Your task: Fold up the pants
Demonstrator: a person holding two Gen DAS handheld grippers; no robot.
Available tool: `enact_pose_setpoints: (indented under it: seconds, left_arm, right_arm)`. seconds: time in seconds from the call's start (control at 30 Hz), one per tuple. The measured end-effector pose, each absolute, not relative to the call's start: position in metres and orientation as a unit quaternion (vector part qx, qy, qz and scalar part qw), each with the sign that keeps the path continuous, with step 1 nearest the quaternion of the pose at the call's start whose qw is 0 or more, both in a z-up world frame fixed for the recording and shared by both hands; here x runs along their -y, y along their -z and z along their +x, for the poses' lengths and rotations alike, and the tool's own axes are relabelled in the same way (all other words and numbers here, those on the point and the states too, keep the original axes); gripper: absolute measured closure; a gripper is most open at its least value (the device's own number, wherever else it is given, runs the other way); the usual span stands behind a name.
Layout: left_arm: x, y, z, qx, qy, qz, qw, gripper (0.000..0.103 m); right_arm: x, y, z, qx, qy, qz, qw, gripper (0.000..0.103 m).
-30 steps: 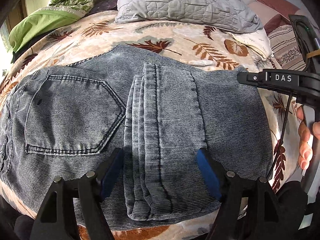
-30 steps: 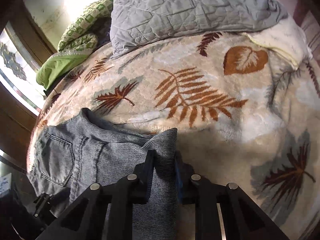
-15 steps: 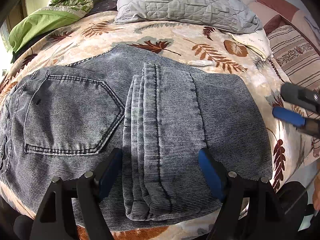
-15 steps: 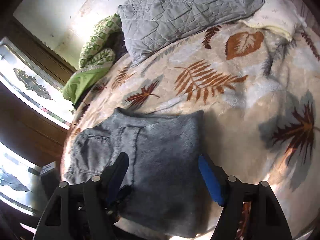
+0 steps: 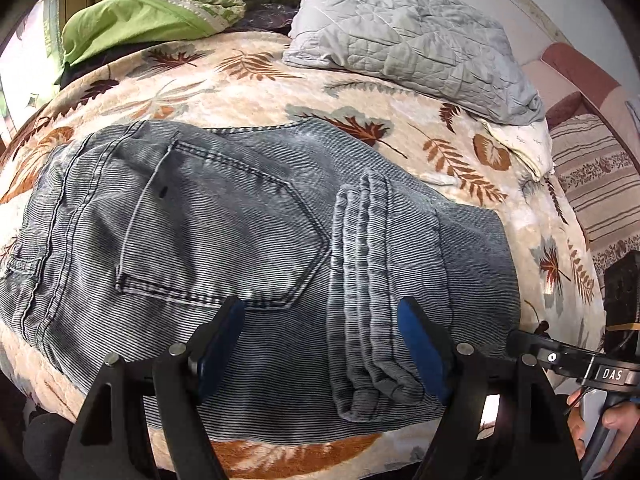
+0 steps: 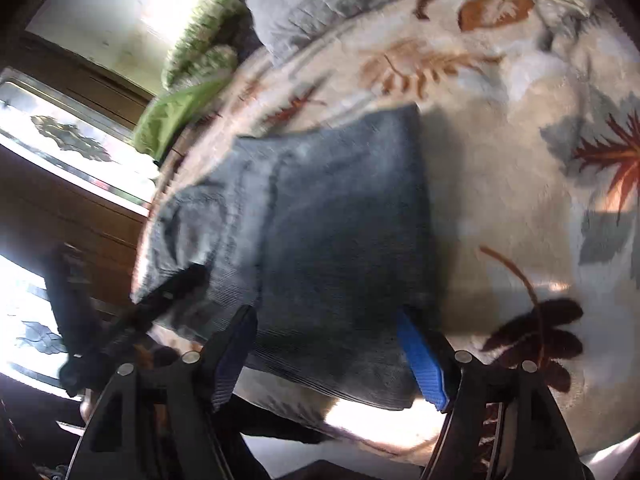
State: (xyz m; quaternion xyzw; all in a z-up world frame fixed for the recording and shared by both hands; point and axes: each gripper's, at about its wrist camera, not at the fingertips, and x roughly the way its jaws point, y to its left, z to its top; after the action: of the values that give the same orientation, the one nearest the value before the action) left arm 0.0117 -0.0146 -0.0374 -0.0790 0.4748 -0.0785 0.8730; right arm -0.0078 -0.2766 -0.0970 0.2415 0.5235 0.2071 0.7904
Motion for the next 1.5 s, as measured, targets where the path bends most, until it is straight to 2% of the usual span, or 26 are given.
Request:
enact_pose_setpoints:
  seconds: [0.2,0.3,0.43,0.6,0.7,0.73,0.77,0.8,0.83,0.87,0.93,1.07,1.2,1.23,1.3,1.33,1.37,1.43,1.5]
  left_arm:
    - [-0.034,0.017,0.013,-0.409,0.014,-0.119,0.905,0.024]
    - [-0.055,0.03,0.022,-0.417,-0.035,-0.113,0.901,0.024]
    - [-0.067,0.047,0.02,-0.415,-0.039,-0.09,0.904,0.024]
    - [-0.064,0.052,0.02,-0.408,-0.034,-0.06,0.91,0.024]
    - [-0.068,0.052,0.022,-0.408,-0.025,-0.07,0.91,0.024]
    - [-0.07,0.052,0.022,-0.409,-0.022,-0.076,0.909,0.024]
    - [-0.071,0.052,0.022,-0.408,-0.019,-0.081,0.909,0.024]
    - [-0.072,0.051,0.022,-0.408,-0.018,-0.085,0.909,0.024]
    - [-0.072,0.051,0.022,-0.407,-0.018,-0.086,0.909,0.024]
    - [-0.072,0.052,0.023,-0.408,-0.018,-0.084,0.909,0.024]
    - [-0.071,0.052,0.023,-0.409,-0.019,-0.082,0.909,0.024]
    - [-0.07,0.053,0.023,-0.41,-0.018,-0.08,0.908,0.023]
    - [-0.07,0.053,0.022,-0.408,-0.016,-0.078,0.909,0.023]
    - [-0.07,0.053,0.022,-0.408,-0.016,-0.079,0.909,0.023]
    - [-0.07,0.052,0.022,-0.409,-0.017,-0.083,0.909,0.023]
    - [-0.07,0.052,0.022,-0.408,-0.017,-0.083,0.909,0.023]
    - [-0.07,0.052,0.022,-0.408,-0.017,-0.083,0.909,0.023]
    - [-0.071,0.052,0.022,-0.408,-0.016,-0.086,0.909,0.023]
    - [-0.072,0.052,0.022,-0.408,-0.016,-0.089,0.908,0.023]
  right_arm:
    - [0.263,0.03,0.009,-0.468,-0.229,0.203,0.829,0.029]
    - [0.24,0.004,0.045,-0.449,-0.257,0.187,0.835,0.029]
    - [0.188,0.004,0.11,-0.463,-0.287,0.163,0.823,0.029]
    - [0.127,0.037,0.185,-0.517,-0.269,0.111,0.805,0.03]
    - [0.107,0.06,0.206,-0.545,-0.266,0.093,0.79,0.042]
    - [0.1,0.065,0.207,-0.552,-0.274,0.083,0.783,0.061]
    - [0.093,0.07,0.208,-0.559,-0.267,0.059,0.783,0.072]
    - [0.087,0.072,0.209,-0.559,-0.257,0.037,0.788,0.077]
    - [0.085,0.071,0.208,-0.553,-0.251,0.024,0.794,0.092]
    - [0.083,0.068,0.207,-0.545,-0.243,0.013,0.802,0.097]
    - [0.076,0.054,0.197,-0.511,-0.232,-0.021,0.827,0.098]
    - [0.053,0.066,0.188,-0.493,-0.189,-0.125,0.84,0.098]
    - [0.058,0.066,0.193,-0.502,-0.175,-0.079,0.843,0.092]
    - [0.06,0.06,0.191,-0.5,-0.179,-0.075,0.844,0.087]
    - [0.066,0.042,0.182,-0.482,-0.181,-0.063,0.855,0.066]
    - [0.072,0.032,0.176,-0.472,-0.182,-0.047,0.861,0.045]
    - [0.077,0.023,0.168,-0.461,-0.185,-0.029,0.868,0.035]
    - [0.087,0.012,0.156,-0.453,-0.204,0.014,0.867,0.035]
    - [0.091,0.017,0.151,-0.481,-0.251,0.076,0.837,0.035]
